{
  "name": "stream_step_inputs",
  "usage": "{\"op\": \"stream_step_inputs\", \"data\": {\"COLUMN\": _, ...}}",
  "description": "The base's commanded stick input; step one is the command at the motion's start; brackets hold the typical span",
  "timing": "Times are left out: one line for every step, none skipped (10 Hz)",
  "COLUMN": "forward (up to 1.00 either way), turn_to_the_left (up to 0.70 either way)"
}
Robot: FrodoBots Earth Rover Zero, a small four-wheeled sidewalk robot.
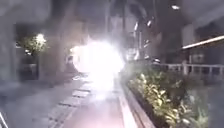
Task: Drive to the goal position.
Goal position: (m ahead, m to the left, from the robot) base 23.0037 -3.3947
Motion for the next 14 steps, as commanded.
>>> {"op": "stream_step_inputs", "data": {"forward": 0.45, "turn_to_the_left": 0.0}}
{"op": "stream_step_inputs", "data": {"forward": 0.45, "turn_to_the_left": 0.0}}
{"op": "stream_step_inputs", "data": {"forward": 0.45, "turn_to_the_left": 0.0}}
{"op": "stream_step_inputs", "data": {"forward": 0.45, "turn_to_the_left": 0.0}}
{"op": "stream_step_inputs", "data": {"forward": 0.45, "turn_to_the_left": 0.0}}
{"op": "stream_step_inputs", "data": {"forward": 0.45, "turn_to_the_left": 0.0}}
{"op": "stream_step_inputs", "data": {"forward": 0.45, "turn_to_the_left": 0.0}}
{"op": "stream_step_inputs", "data": {"forward": 0.45, "turn_to_the_left": 0.0}}
{"op": "stream_step_inputs", "data": {"forward": 0.45, "turn_to_the_left": 0.0}}
{"op": "stream_step_inputs", "data": {"forward": 0.45, "turn_to_the_left": 0.0}}
{"op": "stream_step_inputs", "data": {"forward": 0.45, "turn_to_the_left": 0.0}}
{"op": "stream_step_inputs", "data": {"forward": 0.45, "turn_to_the_left": 0.0}}
{"op": "stream_step_inputs", "data": {"forward": 0.45, "turn_to_the_left": 0.0}}
{"op": "stream_step_inputs", "data": {"forward": 0.45, "turn_to_the_left": 0.0}}
